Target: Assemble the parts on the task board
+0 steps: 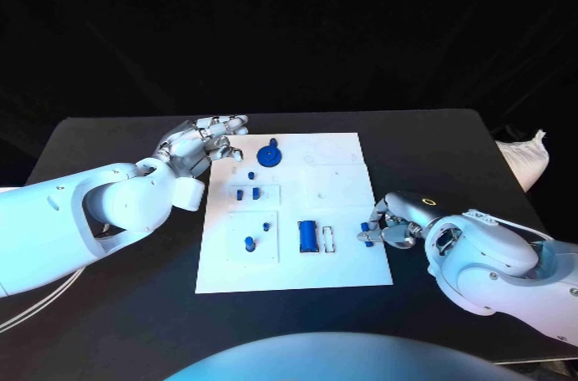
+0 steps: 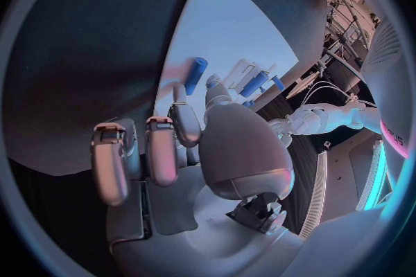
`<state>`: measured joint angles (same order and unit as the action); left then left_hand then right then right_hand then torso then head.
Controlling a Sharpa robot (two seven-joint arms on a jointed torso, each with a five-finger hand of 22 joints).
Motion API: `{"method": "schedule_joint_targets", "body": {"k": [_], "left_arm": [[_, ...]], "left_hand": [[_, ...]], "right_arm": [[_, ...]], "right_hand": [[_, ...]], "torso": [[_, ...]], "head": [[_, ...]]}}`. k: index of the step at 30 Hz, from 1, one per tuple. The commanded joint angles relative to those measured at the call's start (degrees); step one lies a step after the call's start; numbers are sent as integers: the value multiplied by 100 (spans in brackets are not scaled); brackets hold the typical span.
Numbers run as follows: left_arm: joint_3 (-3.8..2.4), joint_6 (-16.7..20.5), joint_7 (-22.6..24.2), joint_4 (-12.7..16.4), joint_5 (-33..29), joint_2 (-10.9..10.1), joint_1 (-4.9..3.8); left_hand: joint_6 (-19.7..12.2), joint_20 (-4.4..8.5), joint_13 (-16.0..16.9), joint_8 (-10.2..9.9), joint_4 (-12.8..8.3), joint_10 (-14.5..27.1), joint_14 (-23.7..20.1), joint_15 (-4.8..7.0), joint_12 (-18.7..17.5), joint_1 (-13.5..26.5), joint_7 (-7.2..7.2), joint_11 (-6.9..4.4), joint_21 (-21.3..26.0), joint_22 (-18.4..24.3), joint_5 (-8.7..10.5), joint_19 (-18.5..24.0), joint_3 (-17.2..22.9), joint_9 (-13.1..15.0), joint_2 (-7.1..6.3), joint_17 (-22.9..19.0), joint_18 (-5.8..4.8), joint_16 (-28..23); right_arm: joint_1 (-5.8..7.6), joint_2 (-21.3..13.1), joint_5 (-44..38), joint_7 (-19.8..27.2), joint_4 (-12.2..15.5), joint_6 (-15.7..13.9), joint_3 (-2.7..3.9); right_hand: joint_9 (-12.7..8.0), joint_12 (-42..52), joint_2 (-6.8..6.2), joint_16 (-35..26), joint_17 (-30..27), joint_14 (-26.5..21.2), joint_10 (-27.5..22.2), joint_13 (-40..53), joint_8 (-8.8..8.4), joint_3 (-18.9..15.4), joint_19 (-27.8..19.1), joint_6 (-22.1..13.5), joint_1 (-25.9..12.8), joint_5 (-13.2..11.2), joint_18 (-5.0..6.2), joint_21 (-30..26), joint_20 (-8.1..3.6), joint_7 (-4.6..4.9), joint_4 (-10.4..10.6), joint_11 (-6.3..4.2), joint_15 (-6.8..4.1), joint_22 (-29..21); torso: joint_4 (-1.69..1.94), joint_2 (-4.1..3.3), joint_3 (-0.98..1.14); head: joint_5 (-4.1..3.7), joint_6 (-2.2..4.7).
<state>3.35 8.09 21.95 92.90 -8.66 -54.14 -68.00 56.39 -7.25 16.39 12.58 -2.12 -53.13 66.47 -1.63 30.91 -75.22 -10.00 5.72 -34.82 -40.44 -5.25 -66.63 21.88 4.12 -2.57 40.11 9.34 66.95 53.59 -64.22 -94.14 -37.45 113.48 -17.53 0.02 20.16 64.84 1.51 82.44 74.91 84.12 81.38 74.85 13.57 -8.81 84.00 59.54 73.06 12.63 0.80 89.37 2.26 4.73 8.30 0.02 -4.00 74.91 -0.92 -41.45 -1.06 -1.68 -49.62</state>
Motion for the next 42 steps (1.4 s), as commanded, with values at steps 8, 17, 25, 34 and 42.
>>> {"method": "schedule_joint_targets", "body": {"k": [8, 17, 25, 34, 42], "left_arm": [[-2, -122, 33, 12, 21, 9, 0], [-2, -124, 35, 12, 21, 10, 0], [-1, -123, 39, 12, 21, 14, 0], [-1, -119, 44, 24, 23, 16, 0], [-1, -117, 46, 30, 50, 18, 0]], "left_hand": [[-34, 1, -6, 19, -14, -38, -39, 15, -19, 64, -11, 18, -28, 6, -20, 40, -30, -8, -15, -6, 114, -25], [-34, 1, -6, 19, -14, -38, -39, 15, -19, 64, -11, 18, -28, 6, -20, 40, -30, -8, -15, -6, 114, -25], [-34, 1, -6, 19, -14, -38, -39, 15, -19, 64, -11, 18, -28, 6, -20, 40, -30, -8, -15, -6, 114, -25], [-39, 0, -20, 28, -17, -41, -38, 15, -21, 62, -10, 17, -30, 10, -23, 43, -28, -8, -8, -6, 114, -19], [-39, 0, -20, 28, -17, -41, -38, 15, -21, 62, -10, 17, -30, 10, -23, 43, -28, -8, -8, -6, 114, -19]], "right_arm": [[-40, 170, -504, -173, -46, 811, -16], [-81, 289, -909, -290, -62, 1219, -22], [-90, 349, -916, -323, -71, 1106, -24], [-91, 362, -319, -286, -57, 518, -24], [-81, 303, 325, -159, 97, -224, -7]], "right_hand": [[-35, -47, 15, 13, 148, 349, -10, 18, -70, 369, 541, 102, 721, -377, -55, 3, 16, -30, -390, -23, -3, 1421], [-105, -97, 21, 49, 226, 356, -35, 13, -163, 838, 564, 214, 1187, -511, -65, 26, 6, -11, -819, -16, 3, 1456], [-174, -108, 49, 60, 253, 360, -20, 19, -268, 1139, 575, 259, 915, 20, -70, 37, 21, -11, -793, -18, 16, 1473], [-196, -97, 16, 88, 309, 371, 25, 41, -346, 1822, 589, 299, 482, 971, -76, 52, -5, -40, -591, -44, -14, 1494], [-150, -110, -239, 96, 329, 374, 58, 56, -376, 2627, 586, 359, 198, 990, -75, 49, -3, -45, -608, -46, -16, 1489]], "torso": [[-3, -1, 2], [-2, 4, -3], [2, 6, -4], [1, 0, 0], [-4, 1, 0]], "head": [[15, -22], [10, -38], [12, -38], [18, -38], [18, -38]]}}
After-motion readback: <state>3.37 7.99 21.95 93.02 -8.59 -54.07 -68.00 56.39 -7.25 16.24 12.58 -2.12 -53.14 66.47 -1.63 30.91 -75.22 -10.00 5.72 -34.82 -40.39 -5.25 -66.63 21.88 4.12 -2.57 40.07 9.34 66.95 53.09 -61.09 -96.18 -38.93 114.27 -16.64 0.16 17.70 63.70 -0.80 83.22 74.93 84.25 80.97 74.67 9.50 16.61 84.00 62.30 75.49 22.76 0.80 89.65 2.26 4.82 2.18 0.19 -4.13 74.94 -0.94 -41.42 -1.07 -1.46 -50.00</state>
